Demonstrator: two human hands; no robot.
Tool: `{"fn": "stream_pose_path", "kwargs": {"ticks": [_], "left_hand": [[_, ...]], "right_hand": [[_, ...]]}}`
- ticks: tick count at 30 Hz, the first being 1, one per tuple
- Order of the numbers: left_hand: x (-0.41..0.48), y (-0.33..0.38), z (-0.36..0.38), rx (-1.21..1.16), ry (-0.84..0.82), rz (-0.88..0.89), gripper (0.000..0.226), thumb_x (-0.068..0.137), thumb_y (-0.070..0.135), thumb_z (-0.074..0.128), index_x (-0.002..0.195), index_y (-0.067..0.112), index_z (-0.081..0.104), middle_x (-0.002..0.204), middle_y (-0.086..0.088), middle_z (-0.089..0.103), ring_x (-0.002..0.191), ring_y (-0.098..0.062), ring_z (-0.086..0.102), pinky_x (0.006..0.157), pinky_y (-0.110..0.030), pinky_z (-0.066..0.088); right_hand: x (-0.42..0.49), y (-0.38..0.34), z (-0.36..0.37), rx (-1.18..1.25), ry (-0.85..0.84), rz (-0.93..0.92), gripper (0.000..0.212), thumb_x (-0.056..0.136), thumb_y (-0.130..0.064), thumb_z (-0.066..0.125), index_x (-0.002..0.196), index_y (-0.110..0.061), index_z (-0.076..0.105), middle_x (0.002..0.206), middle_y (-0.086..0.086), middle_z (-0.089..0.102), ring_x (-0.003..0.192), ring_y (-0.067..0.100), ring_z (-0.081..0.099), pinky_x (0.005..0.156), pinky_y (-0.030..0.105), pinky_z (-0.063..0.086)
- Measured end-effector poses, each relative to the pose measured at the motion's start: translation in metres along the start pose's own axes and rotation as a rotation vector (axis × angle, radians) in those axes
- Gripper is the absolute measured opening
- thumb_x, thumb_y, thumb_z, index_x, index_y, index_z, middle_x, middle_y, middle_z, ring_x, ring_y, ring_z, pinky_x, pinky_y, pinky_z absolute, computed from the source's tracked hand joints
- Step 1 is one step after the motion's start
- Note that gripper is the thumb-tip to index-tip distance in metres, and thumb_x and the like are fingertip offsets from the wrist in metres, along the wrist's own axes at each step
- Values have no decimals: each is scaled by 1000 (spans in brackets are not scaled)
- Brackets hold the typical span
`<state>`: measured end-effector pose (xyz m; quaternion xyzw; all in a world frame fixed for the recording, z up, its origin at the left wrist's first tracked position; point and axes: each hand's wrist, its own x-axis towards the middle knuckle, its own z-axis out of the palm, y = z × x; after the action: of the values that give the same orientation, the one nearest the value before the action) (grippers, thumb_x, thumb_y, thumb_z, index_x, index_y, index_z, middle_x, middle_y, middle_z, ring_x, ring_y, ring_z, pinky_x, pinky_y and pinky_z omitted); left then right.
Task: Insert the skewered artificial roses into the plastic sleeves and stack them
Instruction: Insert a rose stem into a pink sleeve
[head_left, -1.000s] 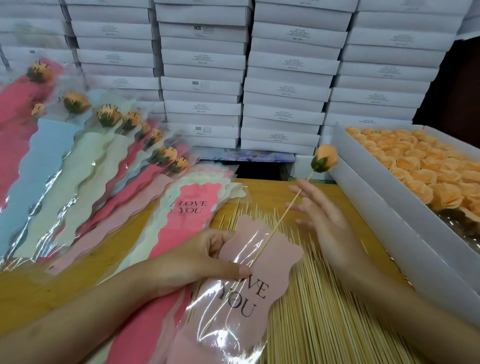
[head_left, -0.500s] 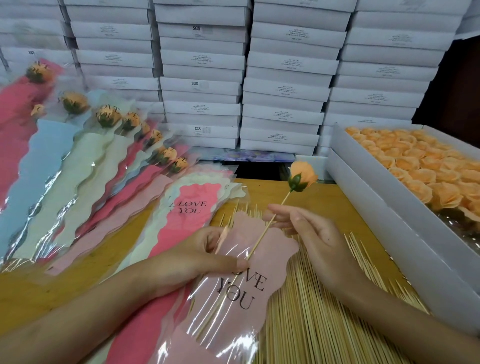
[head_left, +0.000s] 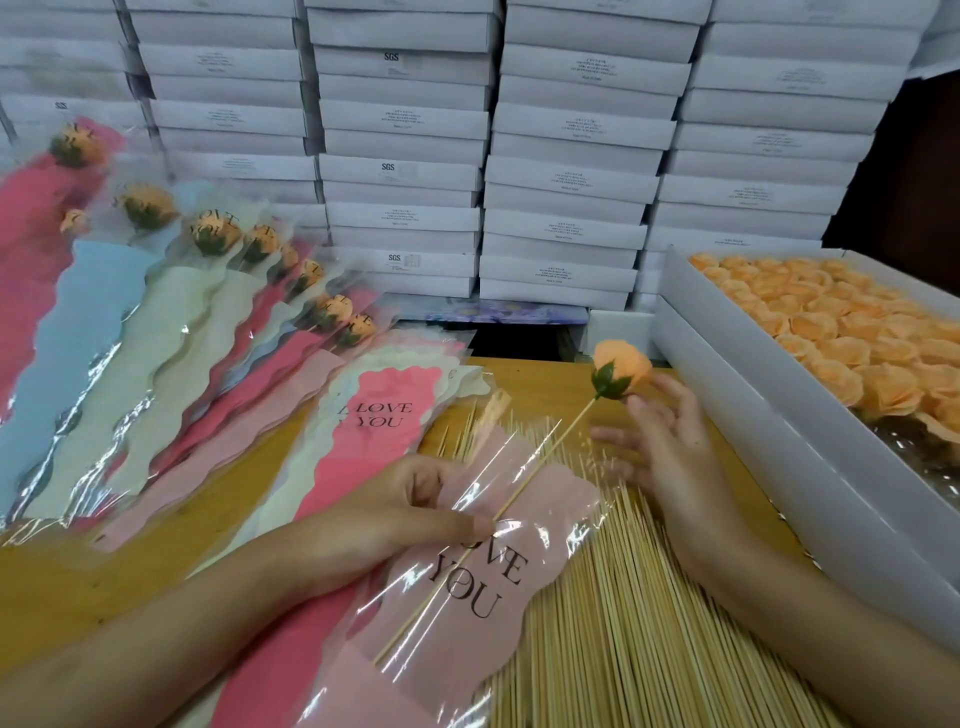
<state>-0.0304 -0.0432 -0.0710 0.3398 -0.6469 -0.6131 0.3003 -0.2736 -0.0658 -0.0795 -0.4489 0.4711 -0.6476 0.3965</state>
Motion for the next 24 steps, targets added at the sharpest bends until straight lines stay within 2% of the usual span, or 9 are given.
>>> {"fn": "stream_pose_path", "kwargs": {"ticks": [2, 4, 6, 8, 13, 18, 21, 24], "left_hand": [[-1, 1, 1, 15, 0, 4, 25, 81, 21, 75, 90, -1, 69, 90, -27, 67, 82, -37, 60, 79, -46, 45], [-1, 1, 0, 35, 11, 10, 17, 82, 18, 73, 86, 1, 69, 88, -30, 66, 81, -37, 59, 79, -46, 45], [-1, 0, 0, 30, 4, 7, 32, 84, 16, 71, 97, -11, 63, 99, -41, 62, 86, -40, 59, 83, -50, 44], [-1, 0, 0, 32, -1, 2, 39, 84, 16, 71, 102, -16, 59, 102, -42, 61, 86, -40, 59, 82, -50, 44], [1, -2, -2, 22, -35, 4, 27, 83, 20, 72, 92, -5, 66, 83, -14, 70, 69, -22, 65, 66, -28, 52], [1, -1, -1, 0, -39, 14, 17, 85, 16, 71, 94, 2, 70, 83, -10, 71, 67, -19, 65, 63, -26, 53], [1, -1, 0, -15, -43, 24, 8, 86, 13, 70, 91, 7, 72, 82, -8, 72, 66, -17, 66, 61, -24, 53], [1, -1, 0, -36, -47, 19, 9, 87, 10, 67, 93, 4, 71, 83, -11, 72, 64, -17, 67, 59, -25, 53]], "right_hand": [[0, -1, -1, 2, -10, -31, 36, 101, -22, 50, 132, -37, 41, 124, -10, 55, 88, 13, 71, 55, 23, 53], [0, -1, -1, -3, -9, -35, 33, 101, -22, 50, 128, -40, 44, 125, -11, 57, 88, 11, 70, 56, 23, 53], [0, -2, -1, -26, -3, -34, 28, 101, -21, 50, 121, -40, 48, 124, -8, 58, 85, 7, 69, 58, 26, 52], [0, -2, -1, -34, 10, -39, 22, 100, -20, 51, 112, -39, 51, 123, -4, 60, 82, 5, 68, 59, 28, 52], [-2, -1, -1, -89, -46, -77, 16, 99, -23, 52, 113, -31, 55, 117, -4, 64, 91, 11, 70, 63, 31, 54], [-9, -3, 2, -127, -147, -141, 12, 97, -19, 54, 109, -21, 57, 92, -24, 70, 77, 0, 69, 60, 17, 54], [-12, -4, 3, -168, -183, -164, 12, 97, -20, 53, 108, -21, 57, 90, -28, 68, 80, -4, 67, 63, 12, 52], [-14, -4, 3, -202, -218, -183, 10, 97, -19, 52, 105, -20, 58, 89, -28, 68, 80, -7, 66, 62, 10, 50]]}}
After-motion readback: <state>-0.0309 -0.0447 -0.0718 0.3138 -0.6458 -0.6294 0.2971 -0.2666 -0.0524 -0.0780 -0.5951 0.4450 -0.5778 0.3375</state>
